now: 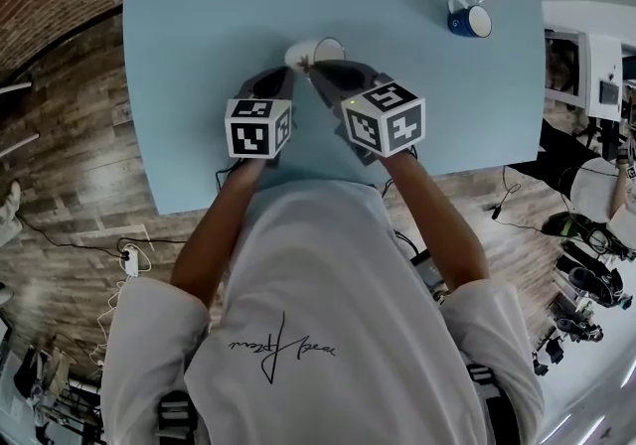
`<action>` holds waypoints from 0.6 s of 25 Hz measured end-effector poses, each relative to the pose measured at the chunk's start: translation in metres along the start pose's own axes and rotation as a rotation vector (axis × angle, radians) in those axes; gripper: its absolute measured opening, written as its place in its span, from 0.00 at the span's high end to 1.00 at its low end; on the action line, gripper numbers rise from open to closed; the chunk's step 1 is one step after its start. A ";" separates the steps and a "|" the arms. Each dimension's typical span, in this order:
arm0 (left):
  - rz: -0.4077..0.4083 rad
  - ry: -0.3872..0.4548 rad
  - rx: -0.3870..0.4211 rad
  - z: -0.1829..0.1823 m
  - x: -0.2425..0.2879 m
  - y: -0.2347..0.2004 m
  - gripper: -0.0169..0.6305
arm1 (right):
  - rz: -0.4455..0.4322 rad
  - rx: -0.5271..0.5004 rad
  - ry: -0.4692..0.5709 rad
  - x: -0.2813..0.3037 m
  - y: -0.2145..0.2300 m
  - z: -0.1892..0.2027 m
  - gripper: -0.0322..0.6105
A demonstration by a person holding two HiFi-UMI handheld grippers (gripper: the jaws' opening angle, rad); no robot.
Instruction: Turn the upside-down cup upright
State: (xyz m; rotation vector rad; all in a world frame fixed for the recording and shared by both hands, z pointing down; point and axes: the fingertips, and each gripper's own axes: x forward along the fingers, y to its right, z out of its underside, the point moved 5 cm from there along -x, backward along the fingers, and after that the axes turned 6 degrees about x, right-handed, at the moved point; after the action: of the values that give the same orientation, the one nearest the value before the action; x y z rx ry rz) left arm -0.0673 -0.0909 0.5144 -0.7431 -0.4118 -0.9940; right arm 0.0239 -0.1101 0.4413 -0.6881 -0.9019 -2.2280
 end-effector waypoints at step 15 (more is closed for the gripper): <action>-0.004 -0.008 -0.002 0.003 -0.001 -0.001 0.96 | -0.032 -0.002 -0.014 0.006 -0.006 0.001 0.89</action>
State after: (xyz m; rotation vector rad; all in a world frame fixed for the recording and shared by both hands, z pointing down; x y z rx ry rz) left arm -0.0681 -0.0887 0.5159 -0.7488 -0.4197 -0.9953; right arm 0.0155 -0.1077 0.4439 -0.6957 -0.9237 -2.2554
